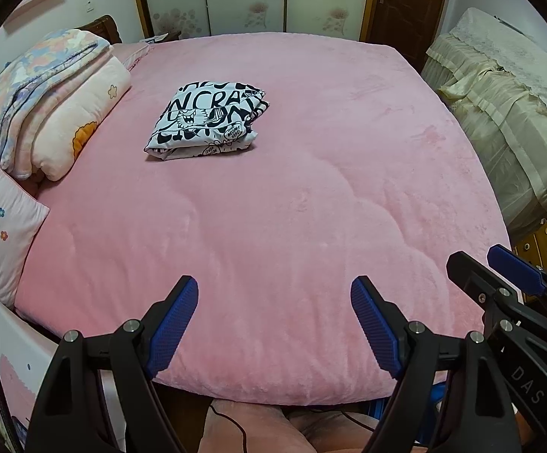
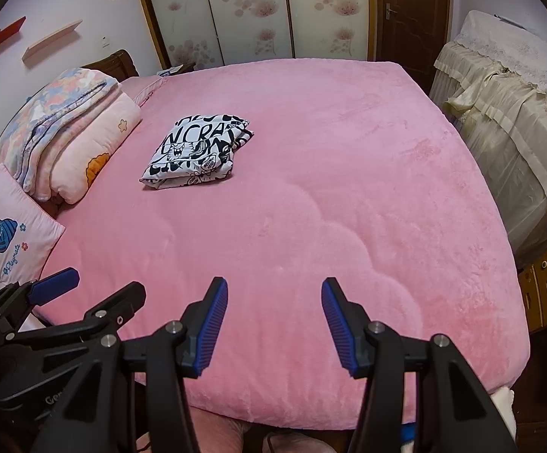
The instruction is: Fold large clothes
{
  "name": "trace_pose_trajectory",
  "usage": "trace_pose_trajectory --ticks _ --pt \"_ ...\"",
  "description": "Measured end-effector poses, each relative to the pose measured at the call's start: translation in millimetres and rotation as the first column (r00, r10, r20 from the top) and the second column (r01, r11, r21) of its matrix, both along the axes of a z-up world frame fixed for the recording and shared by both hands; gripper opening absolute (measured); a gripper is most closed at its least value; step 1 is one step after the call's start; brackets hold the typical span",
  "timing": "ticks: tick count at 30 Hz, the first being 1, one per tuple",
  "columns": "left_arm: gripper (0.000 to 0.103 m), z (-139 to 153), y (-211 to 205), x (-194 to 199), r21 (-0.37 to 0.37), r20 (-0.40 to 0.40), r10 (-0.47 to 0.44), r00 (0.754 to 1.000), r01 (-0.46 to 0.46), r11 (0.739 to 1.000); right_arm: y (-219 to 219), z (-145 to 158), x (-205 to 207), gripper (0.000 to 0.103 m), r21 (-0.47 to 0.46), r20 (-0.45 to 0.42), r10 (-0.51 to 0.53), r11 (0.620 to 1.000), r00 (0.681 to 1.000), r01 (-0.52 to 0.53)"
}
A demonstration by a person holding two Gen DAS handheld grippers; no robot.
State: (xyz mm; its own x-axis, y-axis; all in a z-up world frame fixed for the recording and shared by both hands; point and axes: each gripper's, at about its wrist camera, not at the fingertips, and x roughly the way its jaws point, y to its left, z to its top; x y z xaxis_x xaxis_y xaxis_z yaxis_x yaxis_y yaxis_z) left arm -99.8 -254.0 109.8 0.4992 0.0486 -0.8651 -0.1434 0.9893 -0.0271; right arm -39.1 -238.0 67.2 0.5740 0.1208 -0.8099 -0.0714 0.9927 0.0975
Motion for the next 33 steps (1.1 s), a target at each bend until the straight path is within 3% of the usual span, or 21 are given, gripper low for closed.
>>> trace_pose_trajectory --ticks 33 --pt "0.081 -8 -2 11 0.0 -0.027 -0.013 1.0 0.013 1.0 -13 -10 10 0.052 -0.006 -0.031 0.007 1.0 0.999 -0.008"
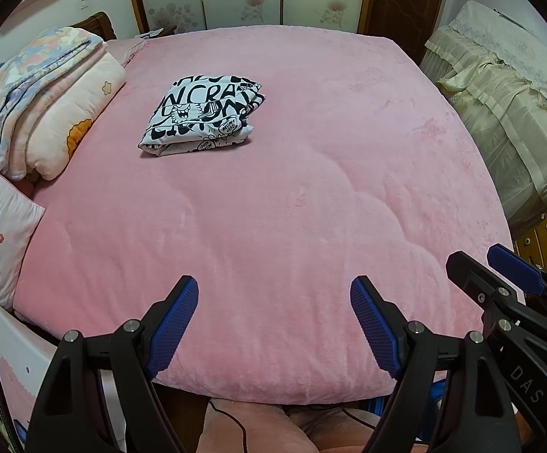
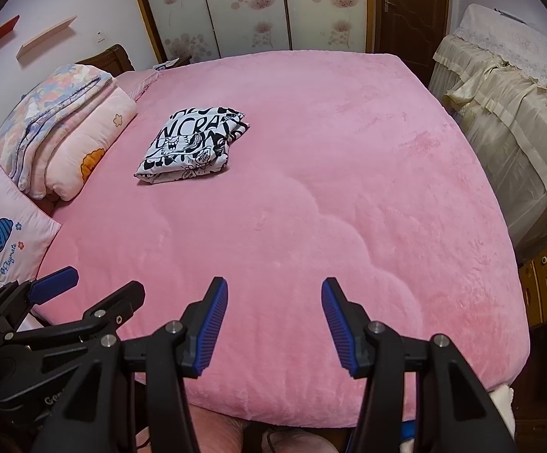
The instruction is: Fold large clothes
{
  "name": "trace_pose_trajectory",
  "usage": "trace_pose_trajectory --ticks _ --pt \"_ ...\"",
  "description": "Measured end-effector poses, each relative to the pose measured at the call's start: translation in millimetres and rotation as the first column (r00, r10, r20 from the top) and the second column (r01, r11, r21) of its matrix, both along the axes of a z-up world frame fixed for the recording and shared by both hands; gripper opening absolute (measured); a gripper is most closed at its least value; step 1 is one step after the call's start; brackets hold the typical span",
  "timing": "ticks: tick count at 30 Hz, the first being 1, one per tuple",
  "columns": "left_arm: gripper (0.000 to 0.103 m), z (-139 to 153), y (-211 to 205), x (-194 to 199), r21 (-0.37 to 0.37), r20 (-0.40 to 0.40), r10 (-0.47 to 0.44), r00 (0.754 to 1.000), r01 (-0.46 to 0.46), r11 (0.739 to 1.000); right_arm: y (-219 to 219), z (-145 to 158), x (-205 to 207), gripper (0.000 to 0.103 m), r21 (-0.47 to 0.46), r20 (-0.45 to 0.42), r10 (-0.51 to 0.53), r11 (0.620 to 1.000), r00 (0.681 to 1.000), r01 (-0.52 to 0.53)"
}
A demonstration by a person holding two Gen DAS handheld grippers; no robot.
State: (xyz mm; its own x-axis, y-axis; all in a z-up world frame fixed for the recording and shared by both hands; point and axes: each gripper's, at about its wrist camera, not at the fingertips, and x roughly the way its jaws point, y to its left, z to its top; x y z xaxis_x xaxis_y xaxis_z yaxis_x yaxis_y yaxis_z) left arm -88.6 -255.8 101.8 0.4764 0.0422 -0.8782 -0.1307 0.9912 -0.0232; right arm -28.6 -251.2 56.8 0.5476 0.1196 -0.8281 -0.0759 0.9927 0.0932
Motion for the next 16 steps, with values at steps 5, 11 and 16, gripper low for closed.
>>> trace_pose_trajectory --ticks 5,11,16 --pt "0.081 -1.0 -0.8 2.8 0.001 -0.004 -0.004 1.0 0.004 1.0 -0.7 -0.6 1.2 0.052 -0.001 -0.002 0.001 1.0 1.0 -0.001" --pt "0.081 -2.2 0.5 6.1 0.001 -0.014 -0.01 1.0 0.01 1.0 -2.2 -4.5 4.0 0.052 -0.005 -0.008 0.001 1.0 1.0 -0.001" --pt "0.081 -3.0 0.1 9.9 0.003 -0.021 -0.013 1.0 0.013 1.0 -3.8 -7.8 8.8 0.052 -0.006 -0.016 0.001 1.0 1.0 -0.001"
